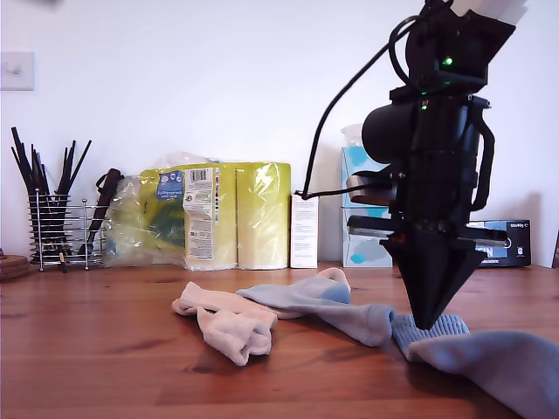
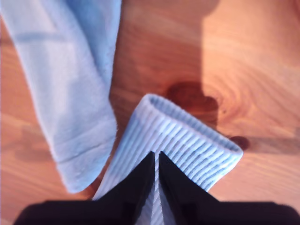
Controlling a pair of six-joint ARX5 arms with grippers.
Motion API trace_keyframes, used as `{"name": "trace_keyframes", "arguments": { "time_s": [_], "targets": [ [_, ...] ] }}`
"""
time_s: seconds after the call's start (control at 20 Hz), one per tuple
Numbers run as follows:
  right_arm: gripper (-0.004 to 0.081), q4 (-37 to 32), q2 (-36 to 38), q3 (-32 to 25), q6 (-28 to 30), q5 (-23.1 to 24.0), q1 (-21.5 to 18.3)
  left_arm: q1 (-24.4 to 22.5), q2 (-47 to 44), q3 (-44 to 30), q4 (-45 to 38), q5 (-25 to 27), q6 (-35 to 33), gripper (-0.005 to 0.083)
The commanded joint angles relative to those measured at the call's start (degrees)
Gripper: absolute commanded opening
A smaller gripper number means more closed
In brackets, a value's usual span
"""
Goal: Pair up the socks based on colour and pattern, by placing each sock on top of its pair
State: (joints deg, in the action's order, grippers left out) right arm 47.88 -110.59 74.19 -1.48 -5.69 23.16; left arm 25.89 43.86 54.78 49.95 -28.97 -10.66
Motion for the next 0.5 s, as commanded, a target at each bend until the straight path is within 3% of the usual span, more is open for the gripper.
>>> {"name": "trace_keyframes", "arguments": {
  "time_s": [0.0, 0.25, 0.45],
  "targets": [
    [-0.0013, -0.7, -1.4, -2.9, 0.0, -0.4, -0.7, 0.2, 0.7, -1.0, 5.4, -0.2, 0.2, -0.002],
    [-0.0013, -6.9, -4.2, -3.5, 0.1, 0.5, -1.2, 0.2, 0.8, -0.3, 7.5, -0.3, 0.1, -0.002],
    [-0.0013, -14.2, -5.0, -3.5, 3.0, 6.3, -1.9, 0.2, 0.8, -0.3, 7.4, -0.3, 0.1, -0.0019]
  ]
}}
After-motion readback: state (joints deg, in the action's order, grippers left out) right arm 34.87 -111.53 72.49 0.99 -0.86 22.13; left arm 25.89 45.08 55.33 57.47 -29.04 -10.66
